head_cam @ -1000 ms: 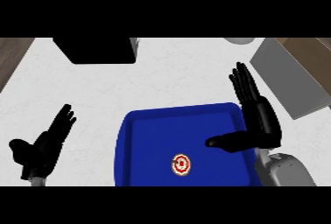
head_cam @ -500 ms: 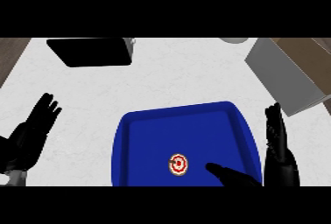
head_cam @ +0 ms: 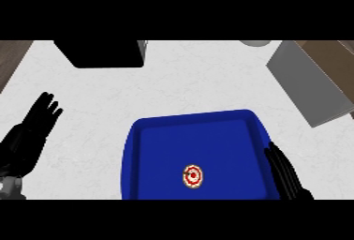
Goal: Pick the cupcake from the tray and place it in the cardboard box
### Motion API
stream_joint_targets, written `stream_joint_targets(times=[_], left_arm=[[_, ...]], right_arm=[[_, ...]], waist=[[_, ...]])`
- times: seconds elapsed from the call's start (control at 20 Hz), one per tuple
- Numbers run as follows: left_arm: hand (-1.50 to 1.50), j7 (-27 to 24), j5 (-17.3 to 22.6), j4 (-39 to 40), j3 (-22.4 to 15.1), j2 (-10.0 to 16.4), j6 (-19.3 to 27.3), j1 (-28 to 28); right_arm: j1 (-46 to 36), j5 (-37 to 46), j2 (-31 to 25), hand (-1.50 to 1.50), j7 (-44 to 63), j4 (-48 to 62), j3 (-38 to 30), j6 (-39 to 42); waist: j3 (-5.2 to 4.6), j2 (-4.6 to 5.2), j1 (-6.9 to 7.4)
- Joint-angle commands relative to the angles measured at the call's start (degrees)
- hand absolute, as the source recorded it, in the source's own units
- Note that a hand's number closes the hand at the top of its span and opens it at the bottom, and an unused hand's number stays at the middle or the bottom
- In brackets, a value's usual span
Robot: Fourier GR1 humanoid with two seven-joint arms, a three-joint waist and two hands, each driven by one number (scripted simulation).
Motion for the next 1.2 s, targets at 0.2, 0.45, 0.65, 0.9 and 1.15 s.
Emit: stream_joint_targets(times=[0.2, 0.45, 0.65, 0.9, 1.15], left_arm=[[0.00, 2.2, 0.5, -0.9, 0.4, 0.6, -0.2, -2.0], [0.00, 1.7, 1.3, -0.5, 0.6, 0.2, -2.2, -1.4], [0.00, 3.0, -1.4, -1.5, -0.8, -1.7, 1.0, -1.7], [0.00, 1.8, -0.1, -0.8, 1.4, -0.5, -2.7, -0.2], [0.00, 5.6, -0.6, -3.9, 1.7, -1.3, -0.5, -1.0]], right_arm=[[-0.9, 15.4, 0.5, -1.50, 29.3, -8.0, 7.5, 21.6], [-10.5, 16.1, 10.3, -1.50, 47.4, -11.7, 11.9, 38.6], [-17.9, 13.6, 21.5, -1.50, 57.6, -8.9, 12.5, 48.0], [-22.3, 10.7, 23.6, -1.50, 63.5, -3.1, 13.5, 48.3], [-22.7, 10.1, 23.7, -1.50, 62.3, -0.3, 11.9, 48.6]], waist=[[0.09, 0.34, 1.44], [0.26, 0.57, 2.66], [0.51, 0.47, 1.99], [0.51, 0.42, 1.96], [0.60, 0.26, 1.50]])
